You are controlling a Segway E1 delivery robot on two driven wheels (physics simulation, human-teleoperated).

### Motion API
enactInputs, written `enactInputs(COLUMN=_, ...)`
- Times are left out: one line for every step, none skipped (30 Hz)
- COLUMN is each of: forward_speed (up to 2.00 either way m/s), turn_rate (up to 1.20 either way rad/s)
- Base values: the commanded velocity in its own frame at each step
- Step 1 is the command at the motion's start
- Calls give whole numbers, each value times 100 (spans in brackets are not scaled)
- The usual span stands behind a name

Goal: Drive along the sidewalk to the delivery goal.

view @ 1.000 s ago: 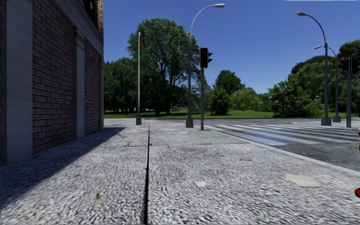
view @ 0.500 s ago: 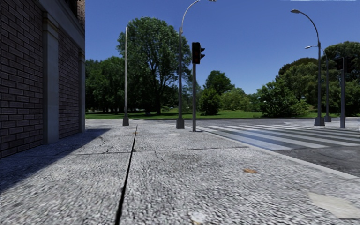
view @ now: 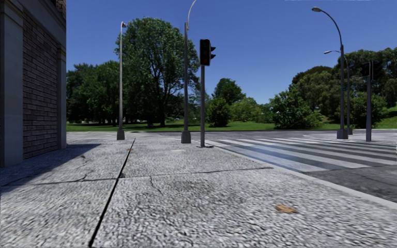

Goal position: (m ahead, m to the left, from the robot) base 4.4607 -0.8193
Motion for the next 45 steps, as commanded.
enactInputs(forward_speed=128, turn_rate=-28)
enactInputs(forward_speed=128, turn_rate=-28)
enactInputs(forward_speed=128, turn_rate=-28)
enactInputs(forward_speed=128, turn_rate=-29)
enactInputs(forward_speed=128, turn_rate=-31)
enactInputs(forward_speed=128, turn_rate=-32)
enactInputs(forward_speed=128, turn_rate=-32)
enactInputs(forward_speed=128, turn_rate=-33)
enactInputs(forward_speed=128, turn_rate=-33)
enactInputs(forward_speed=126, turn_rate=-33)
enactInputs(forward_speed=119, turn_rate=-34)
enactInputs(forward_speed=119, turn_rate=-34)
enactInputs(forward_speed=115, turn_rate=-34)
enactInputs(forward_speed=114, turn_rate=-34)
enactInputs(forward_speed=113, turn_rate=-34)
enactInputs(forward_speed=112, turn_rate=-34)
enactInputs(forward_speed=111, turn_rate=-34)
enactInputs(forward_speed=111, turn_rate=-34)
enactInputs(forward_speed=111, turn_rate=-34)
enactInputs(forward_speed=111, turn_rate=-34)
enactInputs(forward_speed=111, turn_rate=-34)
enactInputs(forward_speed=111, turn_rate=-35)
enactInputs(forward_speed=111, turn_rate=-35)
enactInputs(forward_speed=111, turn_rate=-35)
enactInputs(forward_speed=109, turn_rate=-35)
enactInputs(forward_speed=109, turn_rate=-35)
enactInputs(forward_speed=109, turn_rate=-35)
enactInputs(forward_speed=109, turn_rate=-35)
enactInputs(forward_speed=109, turn_rate=-35)
enactInputs(forward_speed=109, turn_rate=-35)
enactInputs(forward_speed=109, turn_rate=-35)
enactInputs(forward_speed=109, turn_rate=-35)
enactInputs(forward_speed=109, turn_rate=-35)
enactInputs(forward_speed=109, turn_rate=-35)
enactInputs(forward_speed=109, turn_rate=-34)
enactInputs(forward_speed=109, turn_rate=-29)
enactInputs(forward_speed=109, turn_rate=-23)
enactInputs(forward_speed=109, turn_rate=-23)
enactInputs(forward_speed=109, turn_rate=-11)
enactInputs(forward_speed=109, turn_rate=0)
enactInputs(forward_speed=109, turn_rate=0)
enactInputs(forward_speed=109, turn_rate=0)
enactInputs(forward_speed=109, turn_rate=0)
enactInputs(forward_speed=109, turn_rate=0)
enactInputs(forward_speed=108, turn_rate=0)
